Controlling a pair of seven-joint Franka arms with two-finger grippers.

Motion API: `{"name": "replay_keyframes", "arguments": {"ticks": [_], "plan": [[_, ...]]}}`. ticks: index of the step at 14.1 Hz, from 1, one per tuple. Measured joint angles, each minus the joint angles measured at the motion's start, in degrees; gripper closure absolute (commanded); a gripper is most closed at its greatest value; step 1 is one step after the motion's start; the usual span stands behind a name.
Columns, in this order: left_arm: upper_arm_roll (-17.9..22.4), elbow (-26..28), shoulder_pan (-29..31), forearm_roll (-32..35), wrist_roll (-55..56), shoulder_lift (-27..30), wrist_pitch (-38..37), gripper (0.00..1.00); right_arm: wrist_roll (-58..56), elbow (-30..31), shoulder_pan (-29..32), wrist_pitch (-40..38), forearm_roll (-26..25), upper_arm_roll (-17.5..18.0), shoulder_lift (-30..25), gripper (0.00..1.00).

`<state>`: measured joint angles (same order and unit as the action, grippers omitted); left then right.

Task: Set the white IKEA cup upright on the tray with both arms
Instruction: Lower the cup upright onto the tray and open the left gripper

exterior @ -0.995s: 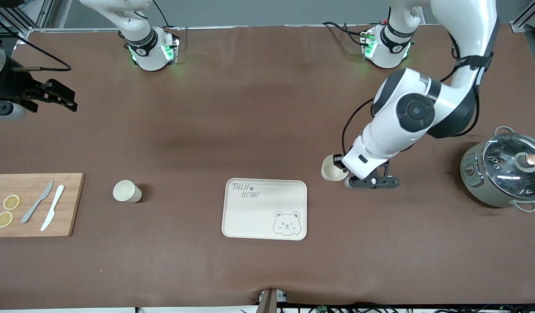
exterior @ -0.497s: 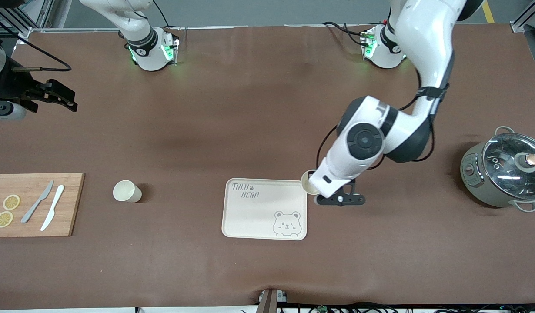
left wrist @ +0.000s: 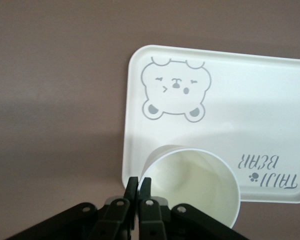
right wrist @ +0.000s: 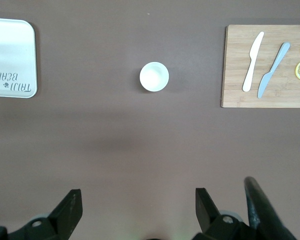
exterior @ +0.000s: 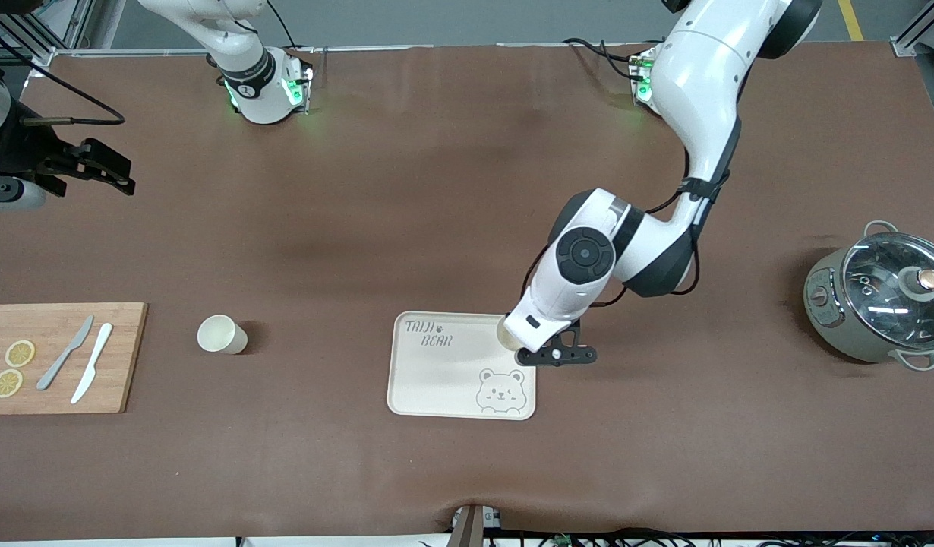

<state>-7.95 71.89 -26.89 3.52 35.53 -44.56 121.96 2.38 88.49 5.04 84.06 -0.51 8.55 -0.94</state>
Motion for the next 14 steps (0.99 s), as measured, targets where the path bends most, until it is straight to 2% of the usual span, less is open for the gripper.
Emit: {"name": "replay_keyframes", "arguments": {"ticks": [10,14], "plan": [[0.0,-0.3,-1.8,0.0,3.0,-4.2,8.9,1.00,0.0,0.0,0.0,0.0,0.0,0.0,0.0,0.00],[0.0,-0.3,-1.9,0.0,3.0,-6.2,9.9,1.00,0.0,0.0,0.0,0.0,0.0,0.0,0.0,0.00]]}}
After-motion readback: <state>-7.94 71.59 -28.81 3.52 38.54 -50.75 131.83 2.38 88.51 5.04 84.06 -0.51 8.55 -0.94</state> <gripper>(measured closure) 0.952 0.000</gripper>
